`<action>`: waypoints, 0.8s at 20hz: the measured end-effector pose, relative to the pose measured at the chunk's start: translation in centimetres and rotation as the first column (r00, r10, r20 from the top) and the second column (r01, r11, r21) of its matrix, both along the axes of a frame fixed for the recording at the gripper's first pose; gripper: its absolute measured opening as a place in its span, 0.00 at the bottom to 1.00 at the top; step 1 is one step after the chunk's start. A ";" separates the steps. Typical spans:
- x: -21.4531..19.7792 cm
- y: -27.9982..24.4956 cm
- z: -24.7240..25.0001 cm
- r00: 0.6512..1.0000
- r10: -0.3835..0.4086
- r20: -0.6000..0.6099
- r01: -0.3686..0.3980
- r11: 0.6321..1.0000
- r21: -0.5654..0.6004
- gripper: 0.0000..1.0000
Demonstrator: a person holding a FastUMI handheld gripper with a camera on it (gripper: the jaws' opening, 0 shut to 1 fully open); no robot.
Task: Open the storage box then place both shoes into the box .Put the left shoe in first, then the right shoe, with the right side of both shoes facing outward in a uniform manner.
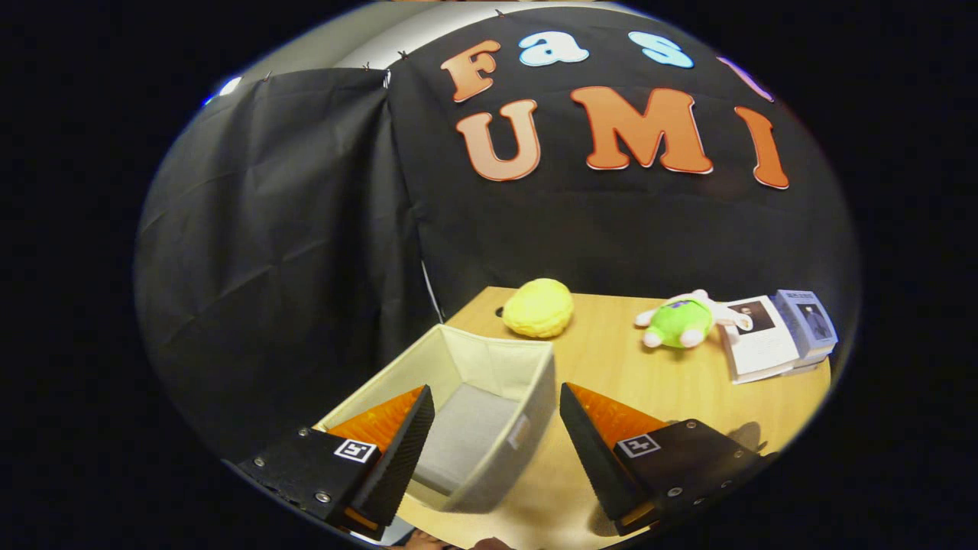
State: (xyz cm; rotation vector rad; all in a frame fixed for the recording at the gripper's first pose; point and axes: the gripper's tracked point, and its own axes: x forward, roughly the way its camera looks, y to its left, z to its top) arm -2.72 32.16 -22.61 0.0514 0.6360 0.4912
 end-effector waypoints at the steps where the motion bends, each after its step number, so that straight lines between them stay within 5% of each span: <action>1: 0.0 -1.5 -0.8 1.000 -0.016 -0.012 0.015 1.000 -0.018 0.98; 8: -1.6 -12.2 -8.4 0.981 -0.169 -0.094 0.149 0.970 -0.193 0.98; 16: -2.3 -16.8 -15.8 0.934 -0.272 -0.231 0.210 0.943 -0.259 0.92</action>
